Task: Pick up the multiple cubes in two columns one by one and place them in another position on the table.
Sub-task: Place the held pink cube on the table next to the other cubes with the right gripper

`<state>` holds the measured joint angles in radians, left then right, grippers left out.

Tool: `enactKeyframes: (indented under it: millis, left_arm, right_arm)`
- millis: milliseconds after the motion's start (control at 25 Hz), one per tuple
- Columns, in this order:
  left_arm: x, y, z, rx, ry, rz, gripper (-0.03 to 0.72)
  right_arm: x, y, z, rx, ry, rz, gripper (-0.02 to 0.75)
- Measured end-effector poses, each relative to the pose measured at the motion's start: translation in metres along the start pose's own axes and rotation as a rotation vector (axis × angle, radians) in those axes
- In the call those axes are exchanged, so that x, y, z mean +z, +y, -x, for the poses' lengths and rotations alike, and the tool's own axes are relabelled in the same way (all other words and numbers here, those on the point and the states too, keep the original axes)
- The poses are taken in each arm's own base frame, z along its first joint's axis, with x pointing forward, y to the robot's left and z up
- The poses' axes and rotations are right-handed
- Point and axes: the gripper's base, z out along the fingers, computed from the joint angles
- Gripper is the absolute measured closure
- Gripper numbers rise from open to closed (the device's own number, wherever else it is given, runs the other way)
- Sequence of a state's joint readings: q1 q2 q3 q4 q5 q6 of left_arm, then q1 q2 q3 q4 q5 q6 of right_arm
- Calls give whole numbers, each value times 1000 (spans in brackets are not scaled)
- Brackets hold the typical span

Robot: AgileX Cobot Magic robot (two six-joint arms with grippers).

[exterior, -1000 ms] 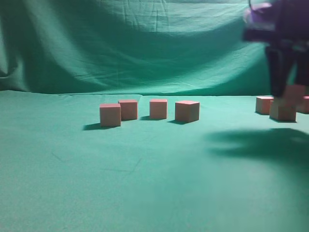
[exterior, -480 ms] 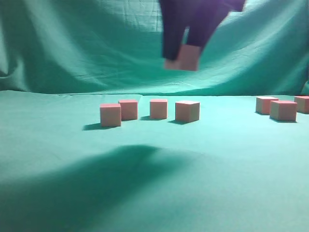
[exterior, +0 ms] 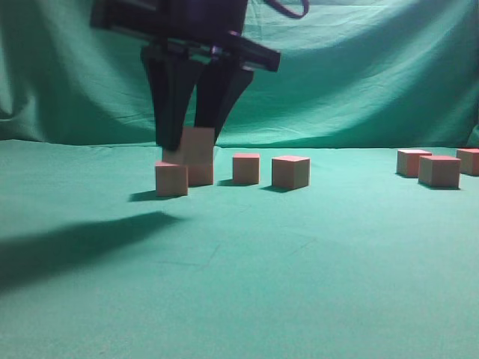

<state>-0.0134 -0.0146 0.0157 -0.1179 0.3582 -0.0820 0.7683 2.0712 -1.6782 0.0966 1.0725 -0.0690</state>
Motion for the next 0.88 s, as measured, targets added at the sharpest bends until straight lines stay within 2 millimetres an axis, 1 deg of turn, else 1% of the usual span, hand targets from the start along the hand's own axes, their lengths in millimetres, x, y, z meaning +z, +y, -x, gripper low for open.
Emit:
enactKeyframes:
  millis: [200,440,880]
  left_arm:
    - [0,0,0,0,0,0,688]
    - [0,0,0,0,0,0,688]
    - [0,0,0,0,0,0,688]
  right_arm:
    - [13,-1,11,20,3,0,473]
    - [25,-7,12,57,24,-54,473]
    - [30,-8,15,75,0,-58,473]
